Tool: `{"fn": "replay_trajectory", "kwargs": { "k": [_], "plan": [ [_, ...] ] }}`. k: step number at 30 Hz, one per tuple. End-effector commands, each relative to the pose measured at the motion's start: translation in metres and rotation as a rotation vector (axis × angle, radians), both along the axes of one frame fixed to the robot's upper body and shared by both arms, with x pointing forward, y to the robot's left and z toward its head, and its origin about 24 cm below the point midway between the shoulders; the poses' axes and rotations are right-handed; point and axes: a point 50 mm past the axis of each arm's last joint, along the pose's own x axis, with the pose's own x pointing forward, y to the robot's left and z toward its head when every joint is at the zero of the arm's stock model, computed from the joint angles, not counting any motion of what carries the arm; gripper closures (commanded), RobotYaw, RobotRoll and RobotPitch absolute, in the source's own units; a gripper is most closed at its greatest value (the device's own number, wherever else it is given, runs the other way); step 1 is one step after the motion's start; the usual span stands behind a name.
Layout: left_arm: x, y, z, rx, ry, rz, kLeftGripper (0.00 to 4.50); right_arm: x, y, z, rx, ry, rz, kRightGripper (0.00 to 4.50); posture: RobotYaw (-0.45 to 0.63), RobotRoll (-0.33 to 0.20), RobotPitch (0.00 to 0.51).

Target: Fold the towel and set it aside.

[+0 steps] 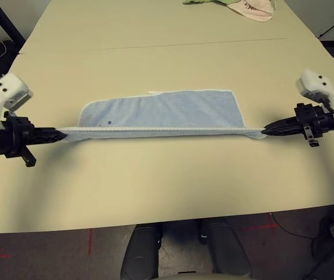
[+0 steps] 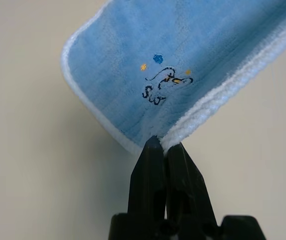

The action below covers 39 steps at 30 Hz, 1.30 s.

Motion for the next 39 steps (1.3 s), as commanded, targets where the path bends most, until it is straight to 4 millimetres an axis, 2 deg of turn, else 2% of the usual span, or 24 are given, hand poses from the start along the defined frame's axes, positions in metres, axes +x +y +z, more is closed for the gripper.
{"fn": "replay_trajectory", "kwargs": {
  "k": [1,8,19,32,39],
  "plan": [
    [0.005,0.019,0.004,0.083,-0.036,0.129,4.47,0.012,-0.010,-0.005,-0.041,-0.047,-0.116,4.50,0.04,0.000,0.239],
    [0.026,0.023,0.004,0.092,-0.142,0.204,4.47,0.038,-0.001,0.001,-0.017,-0.162,-0.206,4.50,0.04,0.000,0.239],
    [0.053,0.023,-0.001,0.109,-0.244,0.281,4.47,0.060,0.017,0.008,-0.004,-0.262,-0.277,4.50,0.04,0.000,0.242],
    [0.070,0.025,-0.002,0.105,-0.300,0.341,4.47,0.071,0.029,0.013,0.012,-0.316,-0.320,4.50,0.04,0.000,0.242],
    [0.073,0.017,-0.012,0.085,-0.228,0.284,4.47,0.071,0.029,0.012,-0.018,-0.321,-0.314,4.50,0.04,0.000,0.240]
  ]
}}
